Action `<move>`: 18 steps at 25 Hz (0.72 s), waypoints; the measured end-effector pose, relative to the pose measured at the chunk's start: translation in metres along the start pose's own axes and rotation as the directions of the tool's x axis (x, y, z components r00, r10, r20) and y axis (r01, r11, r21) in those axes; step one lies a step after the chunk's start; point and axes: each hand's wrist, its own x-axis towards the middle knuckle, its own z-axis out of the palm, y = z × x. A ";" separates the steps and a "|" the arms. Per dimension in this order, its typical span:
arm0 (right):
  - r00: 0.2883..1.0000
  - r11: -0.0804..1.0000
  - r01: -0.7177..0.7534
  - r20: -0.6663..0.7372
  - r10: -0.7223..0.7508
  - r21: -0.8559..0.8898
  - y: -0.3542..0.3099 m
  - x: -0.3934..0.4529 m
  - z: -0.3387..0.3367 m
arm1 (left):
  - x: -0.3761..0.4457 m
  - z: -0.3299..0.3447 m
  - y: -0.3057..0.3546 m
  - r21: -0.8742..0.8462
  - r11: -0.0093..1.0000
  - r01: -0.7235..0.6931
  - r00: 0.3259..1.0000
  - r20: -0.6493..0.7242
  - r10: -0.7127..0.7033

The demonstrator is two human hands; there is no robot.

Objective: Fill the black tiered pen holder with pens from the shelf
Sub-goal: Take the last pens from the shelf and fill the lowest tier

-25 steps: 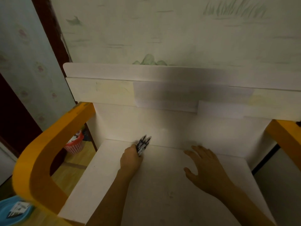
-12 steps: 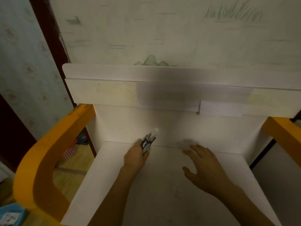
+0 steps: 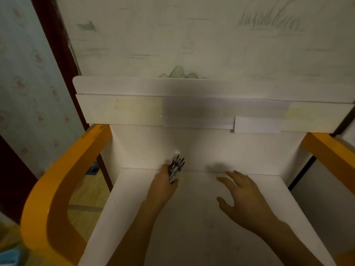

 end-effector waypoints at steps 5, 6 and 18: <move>0.997 0.999 -0.044 -0.060 0.045 0.009 0.004 -0.008 -0.021 | -0.009 0.001 0.025 0.025 0.994 -0.104 0.995 0.016 0.103; 0.995 0.998 -0.057 -0.082 0.057 0.009 0.006 -0.010 -0.027 | -0.011 0.002 0.033 0.028 0.993 -0.115 0.993 0.030 0.114; 0.905 0.979 -0.204 -0.382 0.188 -0.002 0.091 -0.091 -0.134 | -0.044 0.048 0.237 -0.100 0.889 -0.448 0.888 0.065 0.455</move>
